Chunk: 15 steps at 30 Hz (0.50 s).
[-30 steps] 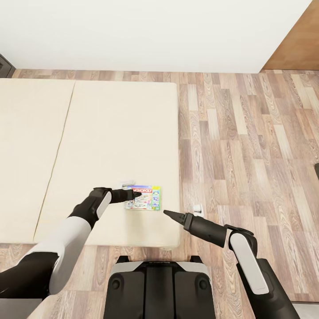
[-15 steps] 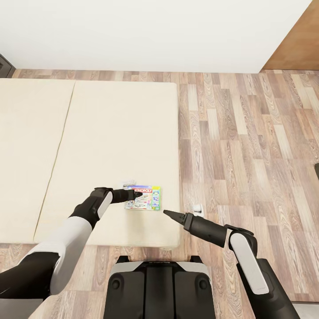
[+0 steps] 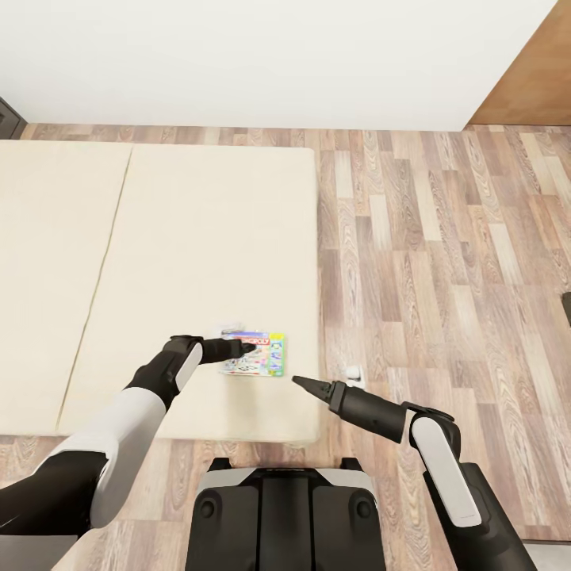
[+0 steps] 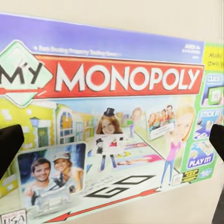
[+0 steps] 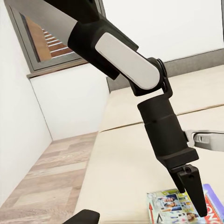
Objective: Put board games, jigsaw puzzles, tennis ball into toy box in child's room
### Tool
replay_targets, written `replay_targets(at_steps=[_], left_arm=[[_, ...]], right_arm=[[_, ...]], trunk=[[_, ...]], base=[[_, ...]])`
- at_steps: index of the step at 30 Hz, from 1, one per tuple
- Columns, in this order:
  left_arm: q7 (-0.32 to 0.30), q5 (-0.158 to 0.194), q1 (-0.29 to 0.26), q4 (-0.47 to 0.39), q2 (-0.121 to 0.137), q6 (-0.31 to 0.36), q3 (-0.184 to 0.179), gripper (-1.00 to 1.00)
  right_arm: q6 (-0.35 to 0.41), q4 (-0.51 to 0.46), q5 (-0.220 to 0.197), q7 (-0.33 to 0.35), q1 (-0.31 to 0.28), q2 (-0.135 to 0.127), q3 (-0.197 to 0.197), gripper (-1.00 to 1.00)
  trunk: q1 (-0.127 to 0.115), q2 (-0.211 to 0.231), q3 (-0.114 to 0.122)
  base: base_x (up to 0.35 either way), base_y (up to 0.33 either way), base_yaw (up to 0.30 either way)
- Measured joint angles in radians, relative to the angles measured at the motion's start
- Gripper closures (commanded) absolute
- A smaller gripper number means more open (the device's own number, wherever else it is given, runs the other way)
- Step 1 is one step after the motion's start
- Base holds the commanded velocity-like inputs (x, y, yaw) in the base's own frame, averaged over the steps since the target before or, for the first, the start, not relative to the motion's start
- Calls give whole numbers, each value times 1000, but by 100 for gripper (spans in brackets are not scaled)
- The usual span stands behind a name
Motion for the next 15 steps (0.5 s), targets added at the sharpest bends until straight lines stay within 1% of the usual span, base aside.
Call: replay_targets(at_steps=[3,6,15], left_arm=[[0,0,0,0,0,0,0,-100],[1,0,0,0,0,0,0,-100],[2,0,0,0,0,0,0,-100]], right_arm=[[0,0,0,0,0,0,0,-100],[0,0,0,0,0,0,0,-100],[0,0,0,0,0,0,0,-100]], trunk=[[0,0,0],[0,0,0],[0,0,0]], base=[[0,-194,0],[0,-114,0],[0,-32,0]])
